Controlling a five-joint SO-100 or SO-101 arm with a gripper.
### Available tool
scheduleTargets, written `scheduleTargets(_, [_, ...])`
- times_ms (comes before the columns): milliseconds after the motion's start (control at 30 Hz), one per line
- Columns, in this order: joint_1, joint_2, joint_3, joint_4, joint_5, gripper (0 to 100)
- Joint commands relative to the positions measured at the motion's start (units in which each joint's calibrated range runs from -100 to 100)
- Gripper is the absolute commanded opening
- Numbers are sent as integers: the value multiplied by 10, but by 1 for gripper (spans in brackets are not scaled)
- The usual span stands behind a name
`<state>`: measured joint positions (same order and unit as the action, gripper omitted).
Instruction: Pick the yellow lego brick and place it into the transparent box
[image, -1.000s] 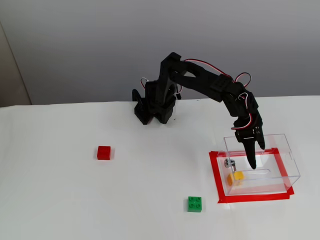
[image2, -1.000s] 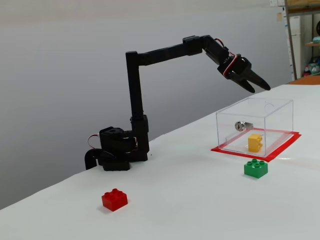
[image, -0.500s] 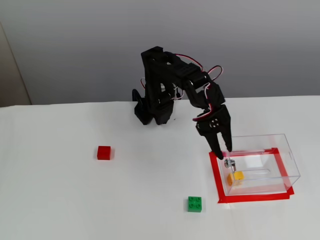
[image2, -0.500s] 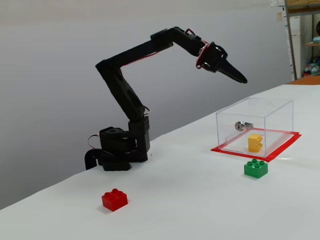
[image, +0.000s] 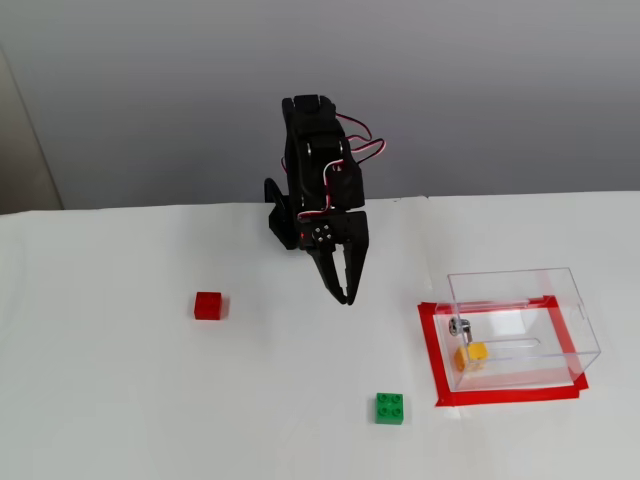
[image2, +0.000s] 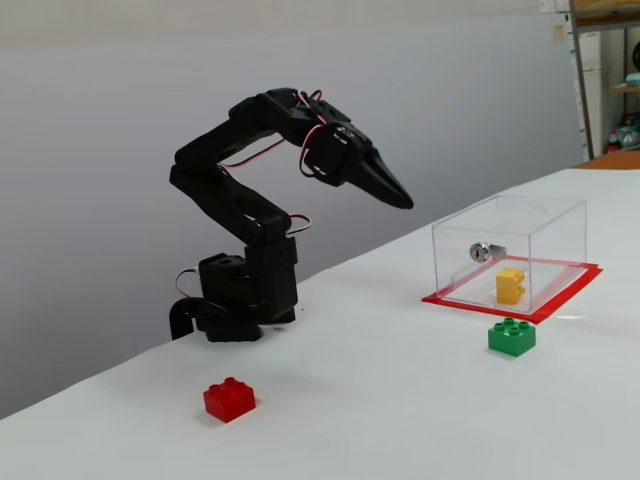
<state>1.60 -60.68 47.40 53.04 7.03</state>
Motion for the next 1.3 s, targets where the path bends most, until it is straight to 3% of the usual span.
scheduleTargets(0, [18,-56,78,-6,-1,1])
scheduleTargets(533, [12,-384,422,-6,-2,1])
scheduleTargets(1267, [33,-390,520,-17,1,1])
